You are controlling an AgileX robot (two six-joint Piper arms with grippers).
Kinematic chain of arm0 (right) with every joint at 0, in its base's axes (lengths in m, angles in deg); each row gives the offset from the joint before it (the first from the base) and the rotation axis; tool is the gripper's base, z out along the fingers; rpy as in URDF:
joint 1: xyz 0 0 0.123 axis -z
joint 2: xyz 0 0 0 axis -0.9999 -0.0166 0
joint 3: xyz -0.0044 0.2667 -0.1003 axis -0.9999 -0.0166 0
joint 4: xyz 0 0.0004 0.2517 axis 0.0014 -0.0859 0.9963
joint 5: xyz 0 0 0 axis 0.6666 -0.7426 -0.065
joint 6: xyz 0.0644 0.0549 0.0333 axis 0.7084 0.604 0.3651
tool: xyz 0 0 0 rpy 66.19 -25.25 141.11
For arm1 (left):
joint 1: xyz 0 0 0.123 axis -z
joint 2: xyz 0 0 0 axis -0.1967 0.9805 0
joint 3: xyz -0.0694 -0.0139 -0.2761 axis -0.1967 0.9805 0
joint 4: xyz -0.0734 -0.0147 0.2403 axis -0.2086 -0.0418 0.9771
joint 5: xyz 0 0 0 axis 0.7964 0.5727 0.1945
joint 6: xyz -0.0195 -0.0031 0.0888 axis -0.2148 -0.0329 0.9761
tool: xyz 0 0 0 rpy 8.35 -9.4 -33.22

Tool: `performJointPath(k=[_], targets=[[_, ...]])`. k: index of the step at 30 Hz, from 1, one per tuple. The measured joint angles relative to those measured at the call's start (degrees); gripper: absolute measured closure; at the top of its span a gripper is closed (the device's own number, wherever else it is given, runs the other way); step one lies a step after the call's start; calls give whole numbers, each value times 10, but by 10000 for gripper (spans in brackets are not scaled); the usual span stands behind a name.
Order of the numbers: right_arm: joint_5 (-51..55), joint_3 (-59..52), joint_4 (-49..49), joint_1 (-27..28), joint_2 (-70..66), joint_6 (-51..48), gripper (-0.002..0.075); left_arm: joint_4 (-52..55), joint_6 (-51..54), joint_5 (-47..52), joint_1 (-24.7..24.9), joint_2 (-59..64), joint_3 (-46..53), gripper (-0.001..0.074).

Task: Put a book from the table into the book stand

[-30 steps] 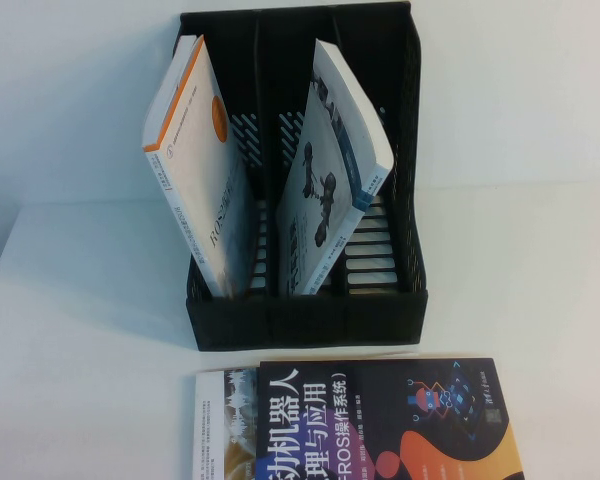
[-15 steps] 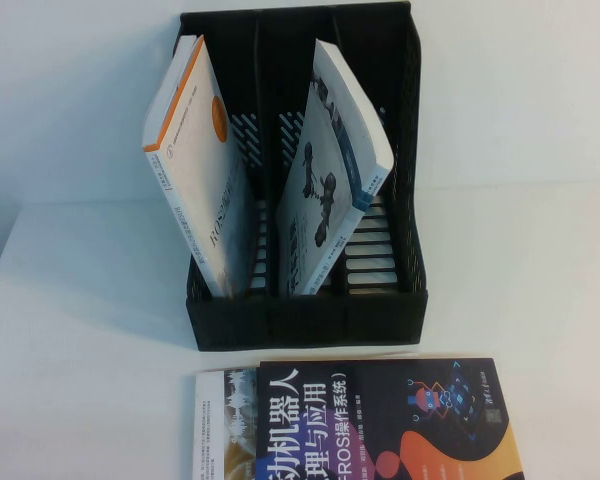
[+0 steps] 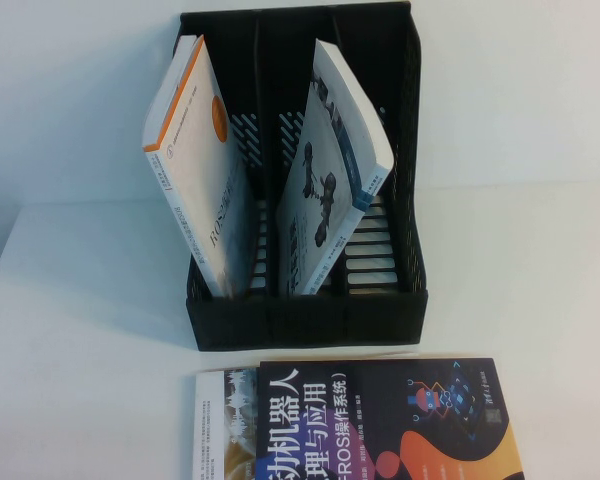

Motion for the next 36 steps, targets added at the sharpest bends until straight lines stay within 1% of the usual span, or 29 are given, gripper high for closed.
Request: performJointPath(k=[29, 34, 36], targets=[[0, 0, 3, 0, 0, 0, 728, 0, 2, 0, 0, 0, 0, 738], [-1, 0, 3, 0, 0, 0, 728, 0, 3, -11, 0, 0, 0, 738], [-14, -2, 4, 0, 0, 0, 728, 0, 3, -35, 0, 0, 0, 738]])
